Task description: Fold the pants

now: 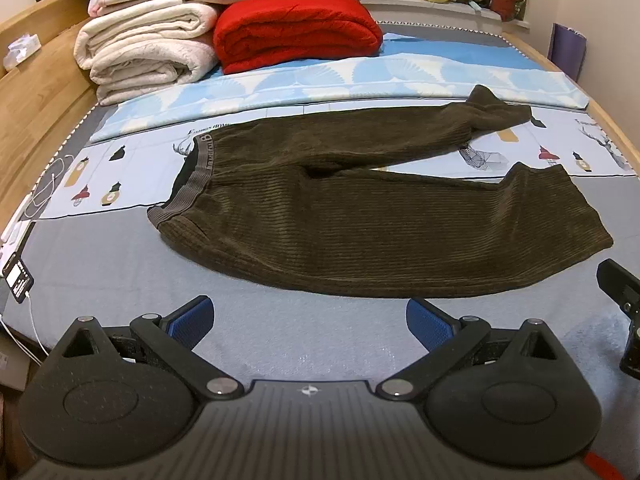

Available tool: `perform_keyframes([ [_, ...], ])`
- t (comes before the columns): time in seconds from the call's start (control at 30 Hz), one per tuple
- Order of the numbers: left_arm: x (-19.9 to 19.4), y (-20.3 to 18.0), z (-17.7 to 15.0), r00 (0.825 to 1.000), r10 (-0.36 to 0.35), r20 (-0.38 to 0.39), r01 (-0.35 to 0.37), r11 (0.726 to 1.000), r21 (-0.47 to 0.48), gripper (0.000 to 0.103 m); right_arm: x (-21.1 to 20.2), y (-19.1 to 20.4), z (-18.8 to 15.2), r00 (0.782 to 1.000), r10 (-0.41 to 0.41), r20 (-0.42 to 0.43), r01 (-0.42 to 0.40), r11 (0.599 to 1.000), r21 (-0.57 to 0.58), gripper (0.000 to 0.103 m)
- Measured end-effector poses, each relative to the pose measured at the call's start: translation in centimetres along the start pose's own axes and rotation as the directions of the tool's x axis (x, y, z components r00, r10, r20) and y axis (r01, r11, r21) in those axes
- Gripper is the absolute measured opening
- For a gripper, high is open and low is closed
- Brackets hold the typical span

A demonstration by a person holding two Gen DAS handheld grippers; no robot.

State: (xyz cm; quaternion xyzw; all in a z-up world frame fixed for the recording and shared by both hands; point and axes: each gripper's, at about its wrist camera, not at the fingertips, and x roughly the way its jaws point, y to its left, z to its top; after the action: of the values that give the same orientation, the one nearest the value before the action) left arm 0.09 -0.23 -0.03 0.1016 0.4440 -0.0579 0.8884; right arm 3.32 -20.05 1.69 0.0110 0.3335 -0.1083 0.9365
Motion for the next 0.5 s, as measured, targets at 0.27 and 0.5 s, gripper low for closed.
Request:
perform_keyframes([
  [0.27, 0.07, 0.08, 0.05, 1.0, -0.003, -0.001, 0.003, 1.0, 0.0, 0.103, 0.14, 0.13, 0.14, 1.0, 0.004, 0.001, -0.004, 1.0, -0.011, 0.102],
  [0.5, 0.08, 0.2, 0.15, 1.0, -0.001, -0.003, 0.001, 1.0, -0.004, 0.103, 0.17, 0.19, 0.2, 1.0, 0.004, 0.001, -0.004, 1.0, -0.013, 0.102],
])
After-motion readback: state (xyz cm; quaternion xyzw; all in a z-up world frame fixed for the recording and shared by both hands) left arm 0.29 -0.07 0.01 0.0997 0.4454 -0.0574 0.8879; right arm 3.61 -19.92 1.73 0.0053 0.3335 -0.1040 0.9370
